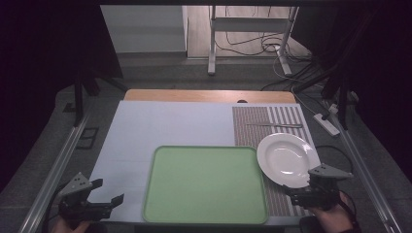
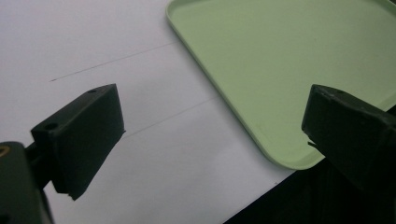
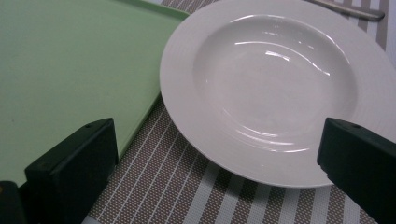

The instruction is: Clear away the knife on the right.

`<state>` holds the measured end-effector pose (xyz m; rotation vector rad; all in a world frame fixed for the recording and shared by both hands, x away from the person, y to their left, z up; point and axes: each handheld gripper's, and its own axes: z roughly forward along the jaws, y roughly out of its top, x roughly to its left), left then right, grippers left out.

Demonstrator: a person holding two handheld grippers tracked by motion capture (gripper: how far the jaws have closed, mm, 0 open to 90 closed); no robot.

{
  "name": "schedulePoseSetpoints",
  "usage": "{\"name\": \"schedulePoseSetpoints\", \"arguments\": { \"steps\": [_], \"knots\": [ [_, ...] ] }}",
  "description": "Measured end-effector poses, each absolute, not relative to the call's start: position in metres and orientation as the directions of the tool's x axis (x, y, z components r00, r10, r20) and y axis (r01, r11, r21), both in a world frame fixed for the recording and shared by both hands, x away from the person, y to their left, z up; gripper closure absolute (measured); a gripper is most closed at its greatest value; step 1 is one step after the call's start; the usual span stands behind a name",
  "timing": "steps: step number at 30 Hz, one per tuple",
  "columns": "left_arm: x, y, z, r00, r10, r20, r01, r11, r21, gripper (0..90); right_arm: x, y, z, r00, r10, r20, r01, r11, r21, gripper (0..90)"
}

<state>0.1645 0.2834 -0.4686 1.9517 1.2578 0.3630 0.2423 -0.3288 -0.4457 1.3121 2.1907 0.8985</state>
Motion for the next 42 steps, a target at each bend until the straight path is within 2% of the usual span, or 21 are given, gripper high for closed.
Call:
{"name": "schedulePoseSetpoints", "arguments": {
  "steps": [29, 42],
  "knots": [
    [0.166, 0.282, -0.469, 0.464, 0.872, -0.156, 0.659, -0.222, 0.718, 6.1, 0.25, -0.331, -0.448, -0.464, 0.885, 0.032, 0.665, 0.324, 0.673, 0.0],
    [0.166, 0.282, -0.469, 0.463, 0.873, -0.155, 0.659, -0.222, 0.718, 6.0, 0.253, -0.324, -0.445, -0.516, 0.856, 0.026, 0.598, 0.338, 0.727, 0.0]
  ]
}}
